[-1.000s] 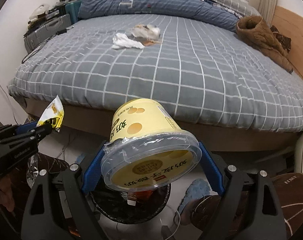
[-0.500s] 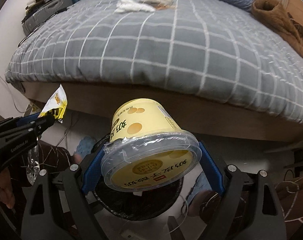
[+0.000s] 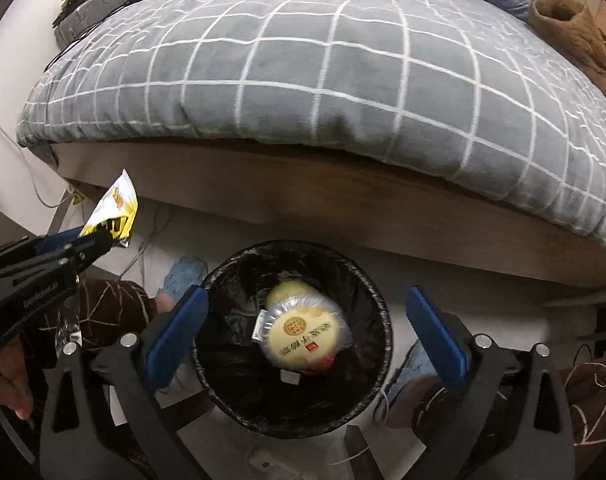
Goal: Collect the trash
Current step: 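Open the right tool over the bin while the left tool releases the snack packet, then move both tools back over the tissue and plastic bag on the bed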
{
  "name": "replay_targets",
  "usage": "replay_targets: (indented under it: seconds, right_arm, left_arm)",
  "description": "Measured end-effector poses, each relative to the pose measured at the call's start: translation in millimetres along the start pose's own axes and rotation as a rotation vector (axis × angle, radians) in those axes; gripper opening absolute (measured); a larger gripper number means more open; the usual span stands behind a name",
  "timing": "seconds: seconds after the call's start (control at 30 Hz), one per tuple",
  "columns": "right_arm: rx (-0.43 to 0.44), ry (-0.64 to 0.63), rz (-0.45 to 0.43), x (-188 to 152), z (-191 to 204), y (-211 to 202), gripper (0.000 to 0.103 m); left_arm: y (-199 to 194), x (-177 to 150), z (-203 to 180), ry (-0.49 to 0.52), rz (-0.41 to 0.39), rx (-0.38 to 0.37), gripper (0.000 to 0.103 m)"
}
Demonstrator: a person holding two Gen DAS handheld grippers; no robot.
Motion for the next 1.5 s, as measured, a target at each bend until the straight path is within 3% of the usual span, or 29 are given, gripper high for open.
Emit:
replay_targets:
  seconds: [0.13,0.3,0.67,0.9,1.27,1.5]
  right_arm:
    - [-0.048,0.011,-0.027,1,-18,-9,0.095]
    - [-0.178,0.000,-0.076,4,-54,-28,0.095]
    - [-0.219,0.075,-0.090,-5,-95,-45,0.095]
    - [-0.210,0.077,-0.099,-1,-92,-48,0.095]
    - [-0.213,0.075,-0.106,0,-90,-49,0.095]
    - [-0.213,0.072,-0.149,9,-90,-61,0.095]
  left_arm:
    - [4,-6,-17,0.027,0.015,-0.013,0.033]
    - [1,-9,-48,0.072,0.016,-0.037,0.033]
    - [2,-11,-89,0.145,0.014,-0.076,0.036]
    - [2,-13,-91,0.156,-0.002,-0.043,0.054]
    - [-12,-8,-93,0.156,-0.013,-0.060,0.061]
    - [-25,0,-90,0.140,-0.057,-0.062,0.074]
Point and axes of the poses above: each gripper's, at about its wrist camera, not at the fingertips, and y roughly the way its jaws point, z to its left, x to its top, the point moved 7 cm from there along y, roughly the way its jaws point, and after that the axes turned 9 degrees about x, right-handed, at the moved point
